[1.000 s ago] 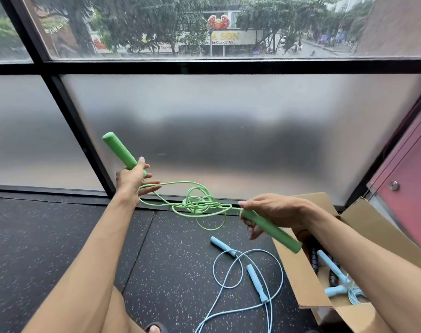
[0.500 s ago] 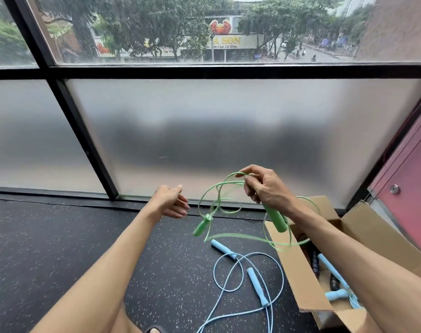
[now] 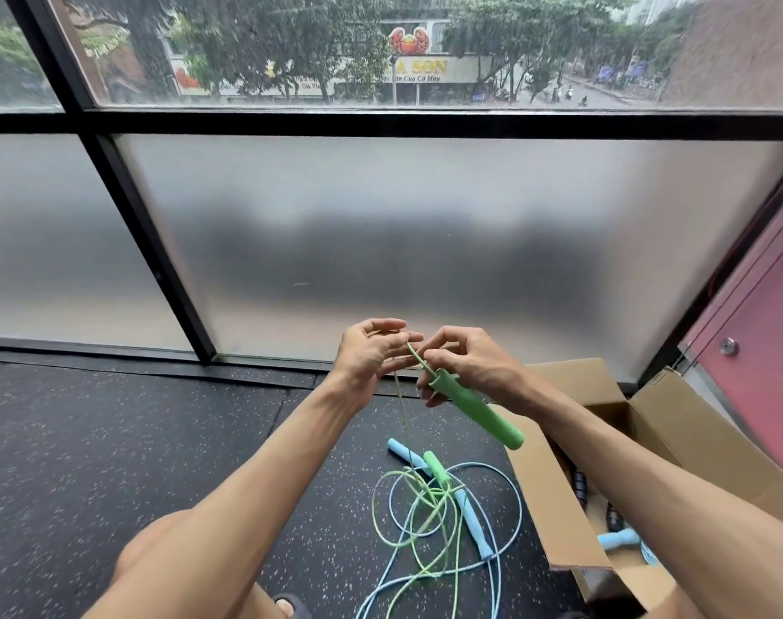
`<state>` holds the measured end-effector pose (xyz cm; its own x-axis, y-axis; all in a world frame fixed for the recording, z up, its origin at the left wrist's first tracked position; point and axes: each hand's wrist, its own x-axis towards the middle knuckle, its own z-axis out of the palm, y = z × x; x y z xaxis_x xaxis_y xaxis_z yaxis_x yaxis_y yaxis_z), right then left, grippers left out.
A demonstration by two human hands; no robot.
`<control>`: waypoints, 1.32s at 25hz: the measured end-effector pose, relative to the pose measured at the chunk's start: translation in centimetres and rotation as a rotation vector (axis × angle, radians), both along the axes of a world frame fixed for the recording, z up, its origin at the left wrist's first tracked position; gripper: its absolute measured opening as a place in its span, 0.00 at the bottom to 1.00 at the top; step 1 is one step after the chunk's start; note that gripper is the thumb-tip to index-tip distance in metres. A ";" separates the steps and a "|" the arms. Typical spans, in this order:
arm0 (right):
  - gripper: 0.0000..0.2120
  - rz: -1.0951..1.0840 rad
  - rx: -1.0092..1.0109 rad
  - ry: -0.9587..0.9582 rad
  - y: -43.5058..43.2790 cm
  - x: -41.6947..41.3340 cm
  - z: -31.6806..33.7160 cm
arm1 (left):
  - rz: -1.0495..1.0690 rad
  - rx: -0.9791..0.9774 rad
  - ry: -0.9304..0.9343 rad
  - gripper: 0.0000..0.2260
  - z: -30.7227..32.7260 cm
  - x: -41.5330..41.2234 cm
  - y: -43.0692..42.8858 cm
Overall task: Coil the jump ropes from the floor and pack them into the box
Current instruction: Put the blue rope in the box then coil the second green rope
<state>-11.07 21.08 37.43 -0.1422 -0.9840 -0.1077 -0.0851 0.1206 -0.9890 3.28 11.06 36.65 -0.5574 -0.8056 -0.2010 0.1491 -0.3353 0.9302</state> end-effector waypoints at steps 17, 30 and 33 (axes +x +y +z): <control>0.10 0.161 0.276 0.424 -2.0 0.1 -4.8 | -0.008 -0.212 0.094 0.12 2.6 3.5 -4.6; 0.06 -0.572 -0.253 0.430 -2.9 -2.7 -2.6 | -0.366 -0.400 -0.467 0.14 -0.8 4.8 -4.5; 0.07 -0.334 -0.229 0.470 -2.5 -1.6 -2.7 | -0.403 -0.433 -0.407 0.14 -0.2 4.1 -3.5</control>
<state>-12.69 18.61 34.77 -0.4273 -0.8690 0.2495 -0.5118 0.0050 -0.8591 7.42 7.58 36.44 -0.7772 -0.6073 -0.1649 -0.2956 0.1210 0.9476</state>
